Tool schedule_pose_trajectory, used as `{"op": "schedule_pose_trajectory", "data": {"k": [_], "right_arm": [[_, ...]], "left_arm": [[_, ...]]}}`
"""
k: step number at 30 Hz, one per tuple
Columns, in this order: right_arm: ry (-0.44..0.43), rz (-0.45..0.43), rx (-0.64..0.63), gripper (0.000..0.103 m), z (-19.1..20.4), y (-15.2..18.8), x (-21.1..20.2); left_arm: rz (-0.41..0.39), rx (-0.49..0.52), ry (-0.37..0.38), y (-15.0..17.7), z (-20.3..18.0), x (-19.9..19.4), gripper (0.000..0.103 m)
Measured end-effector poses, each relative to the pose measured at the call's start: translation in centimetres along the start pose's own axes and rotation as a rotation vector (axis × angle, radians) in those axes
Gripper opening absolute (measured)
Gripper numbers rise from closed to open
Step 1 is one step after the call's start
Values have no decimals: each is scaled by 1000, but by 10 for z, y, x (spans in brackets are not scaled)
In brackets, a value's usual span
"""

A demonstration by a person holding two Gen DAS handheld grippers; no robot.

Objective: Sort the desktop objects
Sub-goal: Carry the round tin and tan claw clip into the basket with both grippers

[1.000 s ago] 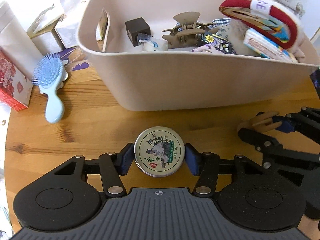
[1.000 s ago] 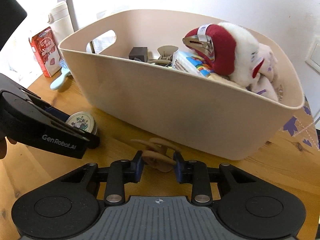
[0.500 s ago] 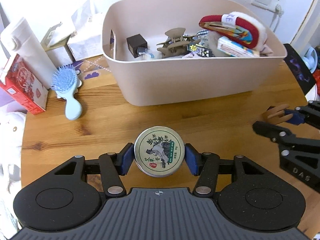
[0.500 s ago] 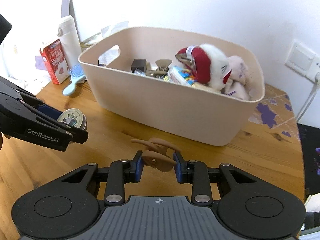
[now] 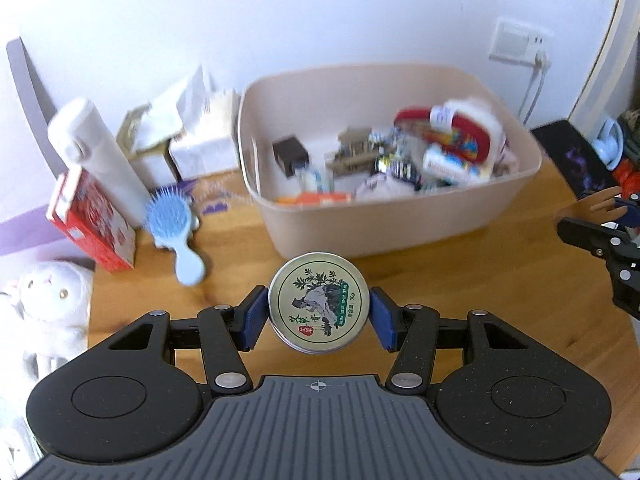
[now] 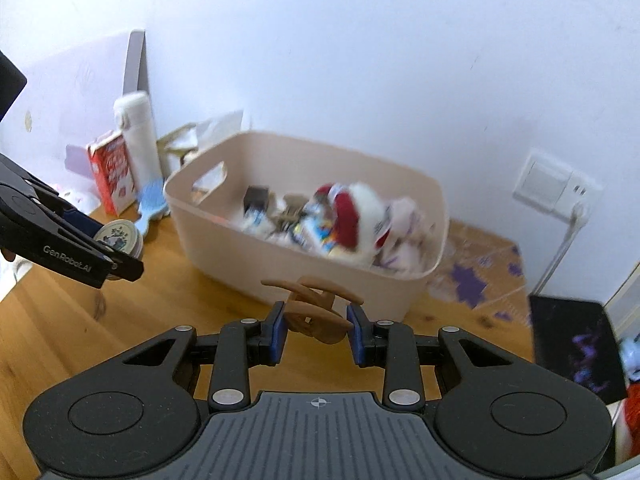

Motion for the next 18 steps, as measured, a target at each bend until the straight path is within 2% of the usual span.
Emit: {"op": "schedule_pose_trajectory", "data": {"k": [9, 18], "right_arm": [[36, -90, -11, 30, -21, -42, -3], [42, -145, -47, 30, -24, -74, 26]], "left_arm": [[-117, 13, 1, -53, -2, -15, 55], [-171, 45, -53, -88, -2, 8, 55]]}}
Point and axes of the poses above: each gripper's, at about its wrist camera, not at the fingertips, and x roughly the way its jaws point, z to its left, y to its underside, the point moved 5 cm from there along x, roughly the way its jaws point, and after that the axes turned 13 degrees about -z, right-handed, at the moved point
